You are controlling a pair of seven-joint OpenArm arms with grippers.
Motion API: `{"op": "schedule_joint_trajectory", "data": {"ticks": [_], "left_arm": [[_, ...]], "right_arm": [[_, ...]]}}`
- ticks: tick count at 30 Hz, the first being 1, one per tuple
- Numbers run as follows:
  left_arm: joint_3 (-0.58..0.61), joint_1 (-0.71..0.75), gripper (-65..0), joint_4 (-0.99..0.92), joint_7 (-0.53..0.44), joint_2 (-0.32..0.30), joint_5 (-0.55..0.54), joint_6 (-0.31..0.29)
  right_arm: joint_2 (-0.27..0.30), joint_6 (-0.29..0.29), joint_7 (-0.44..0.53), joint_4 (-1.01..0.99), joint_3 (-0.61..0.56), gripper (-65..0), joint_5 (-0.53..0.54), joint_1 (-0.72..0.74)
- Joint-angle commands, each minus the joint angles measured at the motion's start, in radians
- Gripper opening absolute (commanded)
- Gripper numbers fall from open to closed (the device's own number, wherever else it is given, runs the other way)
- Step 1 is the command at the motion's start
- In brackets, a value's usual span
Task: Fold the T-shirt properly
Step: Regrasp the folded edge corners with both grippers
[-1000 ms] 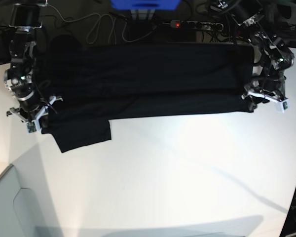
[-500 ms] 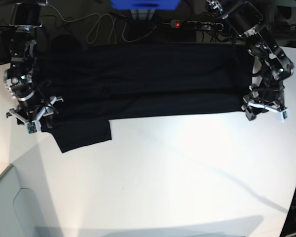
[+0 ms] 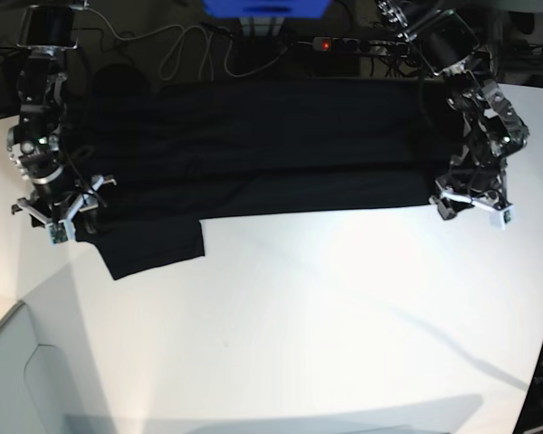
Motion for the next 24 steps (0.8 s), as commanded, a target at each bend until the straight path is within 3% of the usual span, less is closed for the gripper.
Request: {"op": "schedule_joint_trajectory", "data": {"ticks": [1,8,24], "left_arm": [[-0.004,-0.014,-42.5,0.013,-0.020,-0.014,-0.011,-0.004],[-0.004,-0.009,-65.0,0.021,-0.020,-0.014,-0.011,-0.001],[-0.003,0.025,-65.0,0.110,-0.006,-0.007,-0.011,0.000]], "right_arm": [[0.012,-0.003,0.023,0.017,0.003,-35.6,0.007,0.013],[0.012,-0.003,0.023,0.017,0.005,-35.6,0.005,0.018],[0.012,-0.003,0.023,0.017,0.005,-35.3,0.005,0.021]]}}
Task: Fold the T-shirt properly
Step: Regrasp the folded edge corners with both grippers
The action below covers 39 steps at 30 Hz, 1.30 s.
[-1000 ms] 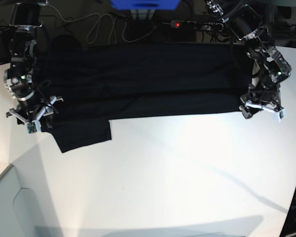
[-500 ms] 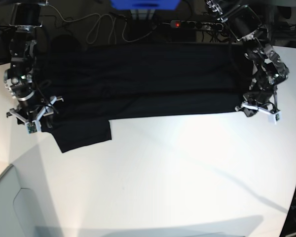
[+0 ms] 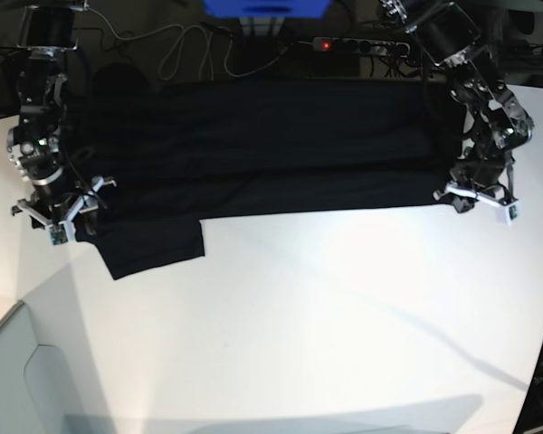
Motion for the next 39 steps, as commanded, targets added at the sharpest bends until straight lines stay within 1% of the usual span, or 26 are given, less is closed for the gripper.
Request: {"op": "schedule_joint_trajectory", "data": {"ticks": [1,4,5,8,9,10,22,24,27,33,34,37,39], "left_arm": [[-0.001,-0.014,-65.0,0.020,-0.013,-0.013,-0.012,-0.003],[-0.001,-0.013,-65.0,0.019,-0.013,-0.015,-0.012,-0.003],[-0.001,-0.013,-63.4,0.019,-0.013,-0.015,-0.012,-0.003],[-0.001,-0.002,-49.8,0.019,-0.013,-0.012,-0.012,-0.003],[-0.001,0.003,-47.2,0.025,-0.016,-0.010,-0.012,-0.003],[-0.001,0.007,-46.9,0.027,-0.016,-0.009,-0.012,-0.003],[-0.004,0.027,-47.8,0.028,-0.015,-0.009,-0.018,-0.003],[-0.003,0.029,-52.9,0.028,-0.015,-0.009,-0.015,-0.003],[-0.003,0.030,-65.0,0.022,-0.015,-0.007,-0.014,-0.003],[-0.008,0.043,-65.0,0.030,-0.015,-0.007,-0.018,-0.003],[-0.009,0.043,-65.0,0.030,-0.015,-0.007,-0.018,-0.003],[-0.009,0.043,-65.0,0.030,-0.015,-0.007,-0.021,-0.003],[-0.009,0.044,-65.0,0.030,-0.015,-0.007,-0.021,-0.003]], "right_arm": [[0.012,-0.003,0.023,0.019,0.006,-35.3,0.005,0.015],[0.012,-0.003,0.023,0.019,0.006,-35.3,0.005,0.015],[0.012,-0.003,0.023,0.019,0.006,-35.3,0.005,0.015],[0.012,-0.003,0.023,0.019,0.005,-35.3,0.005,0.015],[0.012,-0.003,0.023,0.019,0.005,-35.3,0.005,0.013],[0.012,-0.003,0.023,0.019,0.005,-35.3,0.005,0.012],[0.012,-0.003,0.023,0.019,0.005,-35.3,0.005,0.008],[0.012,-0.003,0.023,0.019,0.006,-35.3,0.005,0.008],[0.012,-0.003,0.023,0.019,0.011,-35.3,0.005,0.013],[0.012,-0.003,0.025,0.062,0.012,-35.0,0.005,0.015],[0.012,-0.003,0.023,0.076,0.012,-33.9,0.005,0.013],[0.010,-0.003,0.023,0.094,0.009,-27.1,0.005,0.015],[0.004,-0.003,0.022,0.085,0.005,-24.1,0.005,0.045]]}}
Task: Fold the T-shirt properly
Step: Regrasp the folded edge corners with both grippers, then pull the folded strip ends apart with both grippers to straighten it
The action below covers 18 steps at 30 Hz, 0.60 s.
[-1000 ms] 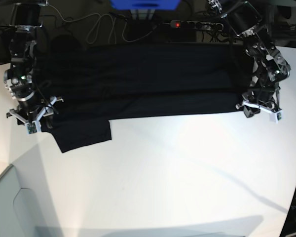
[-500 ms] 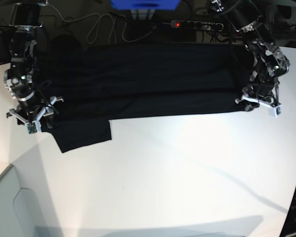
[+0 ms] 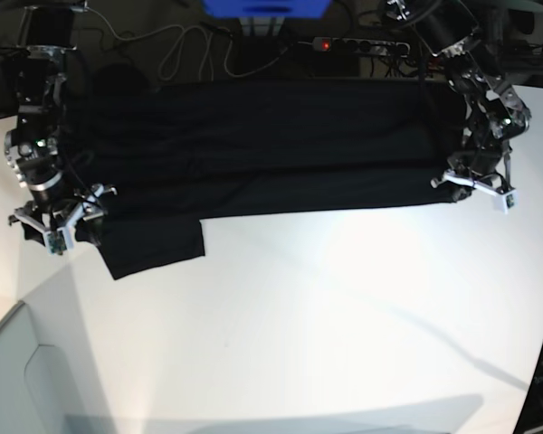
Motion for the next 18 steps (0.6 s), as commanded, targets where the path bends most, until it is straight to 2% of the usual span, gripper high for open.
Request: {"op": "schedule_joint_trajectory", "data": {"ticks": [1,5,10,13,18], "left_arm": [[-0.003,-0.007,-65.0,0.025,-0.015,-0.012,-0.014,-0.003],[-0.003,-0.002,-65.0,0.068,-0.015,-0.014,-0.009,-0.003],[0.003,0.010,-65.0,0.103,-0.015,-0.014,-0.009,-0.003],[-0.003,0.011,-65.0,0.103,-0.013,-0.014,-0.012,-0.003],[-0.003,0.030,-65.0,0.151,-0.013,-0.014,-0.014,-0.003]], "right_arm": [[0.013,-0.003,0.020,0.003,0.003,-22.7,0.011,0.047],[0.011,0.006,-0.061,-0.085,-0.013,-19.2,0.012,0.160],[0.011,0.111,-0.155,-0.295,-0.071,-17.4,0.012,0.341],[-0.012,0.114,-0.203,-0.442,-0.089,-17.4,0.012,0.422],[-0.013,0.117,-0.203,-0.651,-0.089,-17.5,0.012,0.501]]}}
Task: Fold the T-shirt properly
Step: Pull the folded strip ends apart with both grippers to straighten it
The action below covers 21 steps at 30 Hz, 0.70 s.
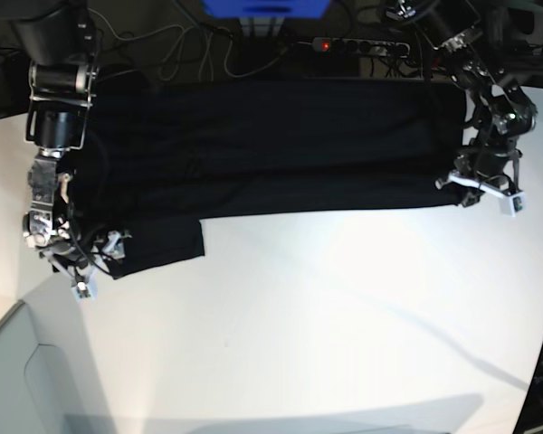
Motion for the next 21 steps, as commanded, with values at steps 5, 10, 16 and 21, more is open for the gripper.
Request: {"op": "schedule_joint_trajectory", "data": {"ticks": [5,10,16,21], "left_arm": [[0.001,0.002,-65.0,0.050,-0.020,-0.012,-0.009,-0.003],[-0.002,0.004,-65.0,0.045,-0.020,-0.012,-0.009,-0.003],[0.001,0.004,-65.0,0.044,-0.020,-0.012,-0.009,-0.003],[0.000,0.004,-65.0,0.042,-0.020,-0.012,-0.009,-0.004]], "right_arm": [[0.016,0.012,0.007,-0.015,0.004,-18.0,-0.003,0.031],[0.014,0.012,0.003,-0.017,0.004,-27.4,-0.003,-0.008],[-0.005,0.012,0.001,-0.010,0.003,-63.5,-0.003,-0.035],[-0.005,0.012,0.006,0.049,0.009,-65.0,-0.003,-0.043]]}}
